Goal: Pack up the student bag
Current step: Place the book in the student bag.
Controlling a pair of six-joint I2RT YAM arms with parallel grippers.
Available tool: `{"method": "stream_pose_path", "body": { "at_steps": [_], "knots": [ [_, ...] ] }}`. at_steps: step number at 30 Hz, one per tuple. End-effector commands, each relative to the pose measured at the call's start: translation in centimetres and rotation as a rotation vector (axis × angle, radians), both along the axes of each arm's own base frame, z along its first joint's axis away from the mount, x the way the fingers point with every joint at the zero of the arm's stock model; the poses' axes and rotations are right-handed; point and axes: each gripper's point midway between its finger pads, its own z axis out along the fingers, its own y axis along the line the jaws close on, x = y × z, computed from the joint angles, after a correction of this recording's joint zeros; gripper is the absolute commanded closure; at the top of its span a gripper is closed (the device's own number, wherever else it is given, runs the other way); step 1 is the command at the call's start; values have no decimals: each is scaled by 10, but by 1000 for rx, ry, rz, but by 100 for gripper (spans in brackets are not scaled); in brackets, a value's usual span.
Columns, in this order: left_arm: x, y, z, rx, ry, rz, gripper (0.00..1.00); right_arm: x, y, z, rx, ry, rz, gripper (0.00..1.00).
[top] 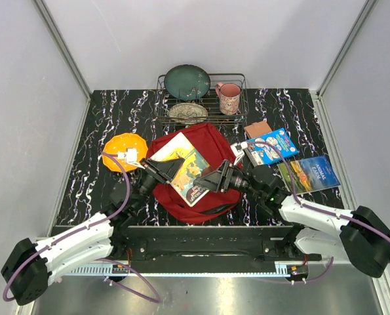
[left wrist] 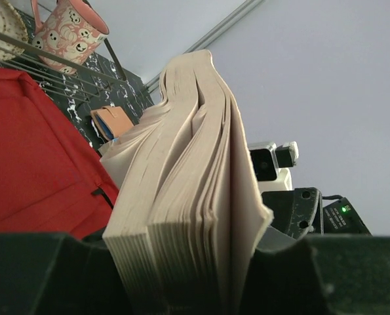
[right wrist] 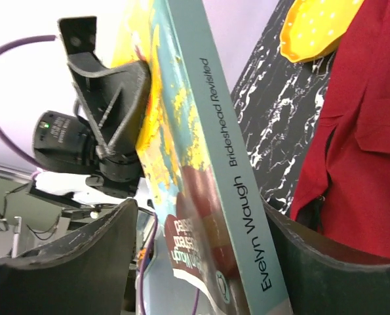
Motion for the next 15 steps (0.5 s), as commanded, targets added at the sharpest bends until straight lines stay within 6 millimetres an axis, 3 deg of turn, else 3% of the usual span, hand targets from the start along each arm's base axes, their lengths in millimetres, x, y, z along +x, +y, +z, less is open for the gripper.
{"method": "stream_pose_path", "body": {
  "at_steps": [1,8,11,14,15],
  "knots": [
    [2,18,37,-186,-80,66,100,-6,1,33,156,14,11,24],
    [5,16,40,-233,-76,64,100,-5,6,28,245,84,-30,29],
    [6,15,39,-224,-76,61,100,-7,8,28,257,86,-35,41],
    [6,16,37,-222,-74,68,100,-5,5,27,261,76,-63,67],
    [7,16,34,-212,-66,71,100,-5,1,31,269,69,-76,80]
  ]
}}
